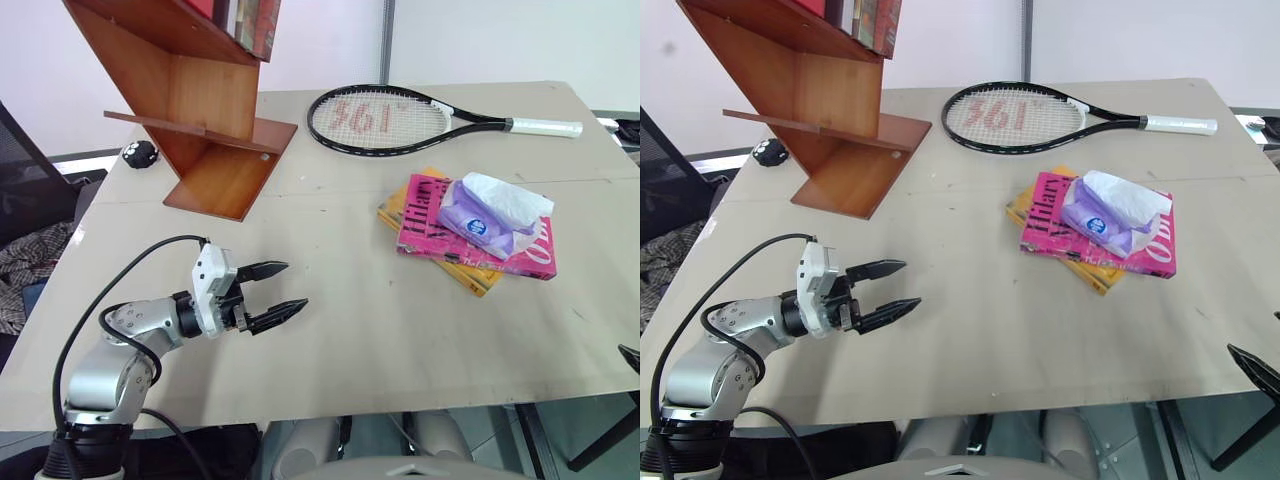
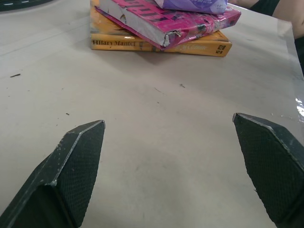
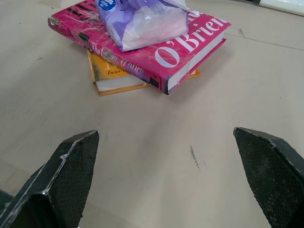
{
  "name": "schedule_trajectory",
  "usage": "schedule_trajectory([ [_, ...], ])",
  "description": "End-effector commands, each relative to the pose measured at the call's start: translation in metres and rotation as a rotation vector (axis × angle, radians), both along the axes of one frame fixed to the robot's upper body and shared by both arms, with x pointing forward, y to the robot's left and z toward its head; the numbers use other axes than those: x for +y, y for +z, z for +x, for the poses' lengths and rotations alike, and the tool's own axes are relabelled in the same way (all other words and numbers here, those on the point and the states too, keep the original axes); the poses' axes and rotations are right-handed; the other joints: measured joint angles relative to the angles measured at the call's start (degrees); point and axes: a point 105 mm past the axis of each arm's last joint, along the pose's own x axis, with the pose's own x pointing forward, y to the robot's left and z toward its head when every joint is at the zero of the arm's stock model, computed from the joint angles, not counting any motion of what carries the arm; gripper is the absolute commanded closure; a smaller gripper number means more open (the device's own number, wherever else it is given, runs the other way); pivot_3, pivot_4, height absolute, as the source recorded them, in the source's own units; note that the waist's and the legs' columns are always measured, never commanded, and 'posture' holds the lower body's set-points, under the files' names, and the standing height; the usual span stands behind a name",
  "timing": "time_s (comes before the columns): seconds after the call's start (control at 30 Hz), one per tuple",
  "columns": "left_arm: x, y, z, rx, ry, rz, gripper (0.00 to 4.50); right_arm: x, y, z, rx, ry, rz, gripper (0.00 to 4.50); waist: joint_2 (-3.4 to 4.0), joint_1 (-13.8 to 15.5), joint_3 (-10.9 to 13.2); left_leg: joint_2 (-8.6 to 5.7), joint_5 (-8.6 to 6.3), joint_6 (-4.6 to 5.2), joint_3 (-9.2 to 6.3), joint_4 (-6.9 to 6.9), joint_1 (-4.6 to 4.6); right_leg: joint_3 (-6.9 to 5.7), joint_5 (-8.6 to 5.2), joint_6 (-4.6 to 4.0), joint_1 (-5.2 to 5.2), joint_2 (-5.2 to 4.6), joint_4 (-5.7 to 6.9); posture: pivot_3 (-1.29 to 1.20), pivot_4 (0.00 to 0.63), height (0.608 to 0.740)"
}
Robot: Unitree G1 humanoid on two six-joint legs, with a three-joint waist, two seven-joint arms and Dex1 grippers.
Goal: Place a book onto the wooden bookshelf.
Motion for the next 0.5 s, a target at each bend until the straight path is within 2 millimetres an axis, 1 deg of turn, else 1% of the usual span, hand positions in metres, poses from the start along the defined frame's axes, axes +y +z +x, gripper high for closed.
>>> schedule_trajectory([
  [0.03,-0.009,0.021,0.006,-0.071,-0.053,-0.041,0.05,0.019,0.023,0.023,-0.11,0.006,0.002,0.0,0.0,0.0,0.0,0.0,0.0,0.0,0.0,0.0,0.0,0.0,0.0,0.0,0.0,0.0,0.0,0.0,0.15,0.74],
  [0.07,-0.016,0.032,0.008,-0.089,-0.094,-0.08,0.05,0.031,0.034,0.035,-0.158,-0.001,0.016,0.0,0.0,0.0,0.0,0.0,-0.01,-0.01,0.0,-0.01,0.0,0.0,0.0,0.0,0.0,0.0,-0.01,0.0,0.15,0.74],
  [0.1,-0.024,0.041,0.008,-0.112,-0.143,-0.103,0.05,0.048,0.043,0.043,-0.136,0.026,0.018,0.0,0.02,-0.1,0.1,0.0,-0.02,-0.03,-0.02,0.03,-0.02,0.0,0.01,0.0,0.0,0.0,0.0,0.0,0.15,0.74],
  [0.13,-0.028,0.048,0.007,-0.126,-0.179,-0.117,0.05,0.059,0.049,0.05,-0.131,0.03,-0.034,0.0,0.19,-0.1,0.1,0.0,-0.04,-0.08,-0.02,0.07,-0.06,0.0,0.03,-0.02,-0.04,0.02,0.01,0.0,0.15,0.74],
  [0.17,-0.03,0.051,0.006,-0.134,-0.206,-0.121,0.05,0.064,0.051,0.055,-0.114,0.026,-0.063,0.0,0.32,-0.1,0.0,0.0,-0.03,-0.08,0.04,0.18,-0.09,0.01,0.07,-0.09,-0.06,0.0,0.04,0.0,0.15,0.74],
  [0.2,-0.032,0.054,0.004,-0.143,-0.238,-0.121,0.05,0.073,0.052,0.06,-0.061,0.062,-0.017,0.0,0.3,-0.1,-0.1,-0.01,-0.03,-0.08,0.07,0.18,-0.08,0.04,0.08,-0.1,-0.05,0.0,0.05,0.0,0.15,0.74],
  [0.27,-0.034,0.059,0.002,-0.166,-0.281,-0.124,0.05,0.087,0.061,0.074,-0.054,0.116,0.019,0.0,0.1,-0.2,-0.1,0.06,0.03,0.03,0.05,0.16,-0.03,-0.05,0.07,-0.09,0.01,0.05,0.04,0.0,0.15,0.74],
  [0.33,-0.036,0.065,-0.002,-0.19,-0.322,-0.129,0.05,0.095,0.066,0.094,-0.027,0.121,0.024,0.0,-0.02,-0.2,0.0,0.1,0.11,0.15,0.04,0.13,-0.09,-0.09,0.08,-0.1,-0.03,0.08,0.01,0.0,0.15,0.74],
  [0.4,-0.038,0.069,-0.006,-0.198,-0.351,-0.129,0.05,0.105,0.069,0.112,-0.001,0.141,0.016,0.0,-0.07,-0.2,0.1,0.09,0.2,0.0,0.07,0.13,-0.16,-0.07,0.08,-0.1,-0.08,0.06,-0.02,0.0,0.15,0.74],
  [0.43,-0.038,0.07,-0.007,-0.201,-0.359,-0.124,0.05,0.109,0.069,0.12,0.014,0.152,-0.005,0.0,-0.05,-0.2,0.1,0.09,0.25,-0.09,0.09,0.13,-0.17,-0.07,0.08,-0.1,-0.09,0.06,-0.04,0.0,0.15,0.74],
  [0.5,-0.039,0.07,-0.01,-0.204,-0.371,-0.111,0.05,0.115,0.061,0.138,0.078,0.155,-0.038,0.0,-0.12,-0.2,0.1,0.09,0.26,-0.11,0.09,0.08,-0.22,-0.08,0.08,-0.1,-0.12,0.04,-0.09,0.0,0.15,0.74],
])
